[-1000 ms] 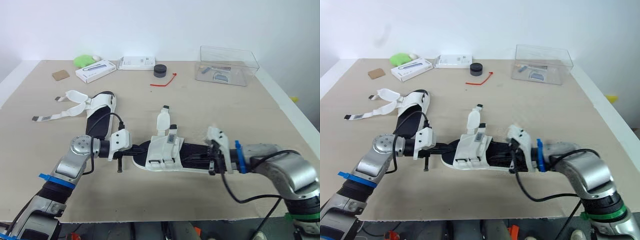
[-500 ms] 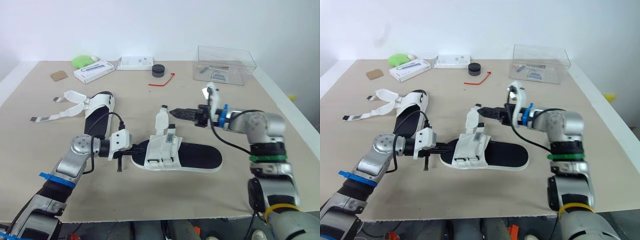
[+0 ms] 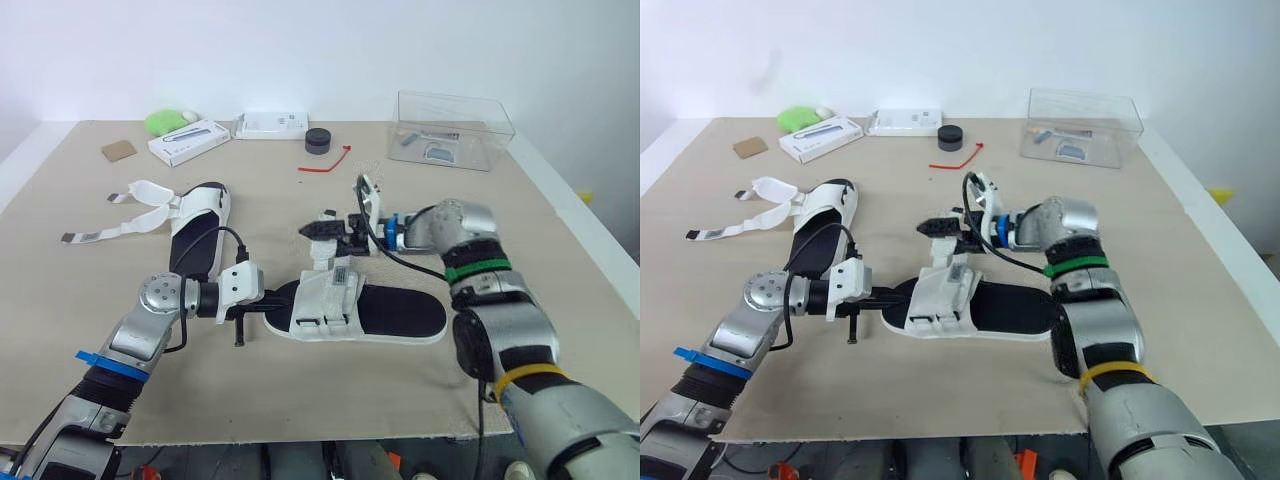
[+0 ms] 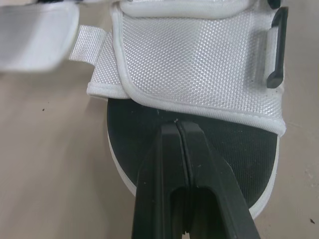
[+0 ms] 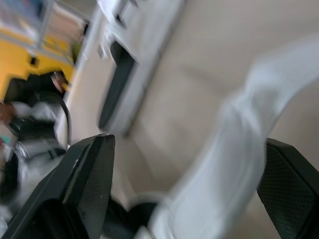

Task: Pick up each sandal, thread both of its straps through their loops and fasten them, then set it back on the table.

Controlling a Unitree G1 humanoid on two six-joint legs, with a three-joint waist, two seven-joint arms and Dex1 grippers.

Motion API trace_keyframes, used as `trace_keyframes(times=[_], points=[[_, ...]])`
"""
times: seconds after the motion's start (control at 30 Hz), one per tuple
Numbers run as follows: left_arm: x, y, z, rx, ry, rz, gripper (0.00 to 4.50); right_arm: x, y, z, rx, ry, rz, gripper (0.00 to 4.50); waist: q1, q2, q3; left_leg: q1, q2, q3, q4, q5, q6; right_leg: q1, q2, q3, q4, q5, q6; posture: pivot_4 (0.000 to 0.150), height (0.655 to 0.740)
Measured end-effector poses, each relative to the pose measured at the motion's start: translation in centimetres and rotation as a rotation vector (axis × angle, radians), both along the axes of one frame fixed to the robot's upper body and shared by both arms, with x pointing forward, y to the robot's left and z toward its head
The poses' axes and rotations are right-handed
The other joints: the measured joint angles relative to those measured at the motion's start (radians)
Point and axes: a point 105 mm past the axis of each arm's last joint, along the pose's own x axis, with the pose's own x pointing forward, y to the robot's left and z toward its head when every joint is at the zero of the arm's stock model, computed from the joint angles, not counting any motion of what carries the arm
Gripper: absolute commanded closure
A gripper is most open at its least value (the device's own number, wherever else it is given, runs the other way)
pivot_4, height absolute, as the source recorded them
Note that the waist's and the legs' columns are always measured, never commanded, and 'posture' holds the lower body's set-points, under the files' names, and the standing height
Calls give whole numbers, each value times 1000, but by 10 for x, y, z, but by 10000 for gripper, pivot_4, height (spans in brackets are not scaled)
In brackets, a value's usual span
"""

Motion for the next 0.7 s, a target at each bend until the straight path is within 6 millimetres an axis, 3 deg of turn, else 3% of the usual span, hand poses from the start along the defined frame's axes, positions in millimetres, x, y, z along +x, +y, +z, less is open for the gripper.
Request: trace_keyframes(times=[0.23, 0.53, 0.7], points=[[-1, -1, 1, -1, -4, 2, 45000, 22, 15, 25, 90, -80, -96, 1189, -3, 0, 0, 0, 0, 0, -1, 0, 0, 0, -1, 0, 0, 0, 0, 1500, 7400], [-3, -1, 0, -5, -8, 12, 45000, 26, 11, 17, 46, -112, -110, 1189, -3, 0, 0, -1, 0, 0, -1, -1, -1, 0, -2, 0, 0, 0, 0, 1500, 7400], [-3, -1, 0, -6, -8, 13, 45000, 29, 10, 21, 37, -158, -110, 23621, -3, 0, 0, -1, 0, 0, -1, -1, -1, 0, -2, 0, 0, 0, 0, 1500, 7400]])
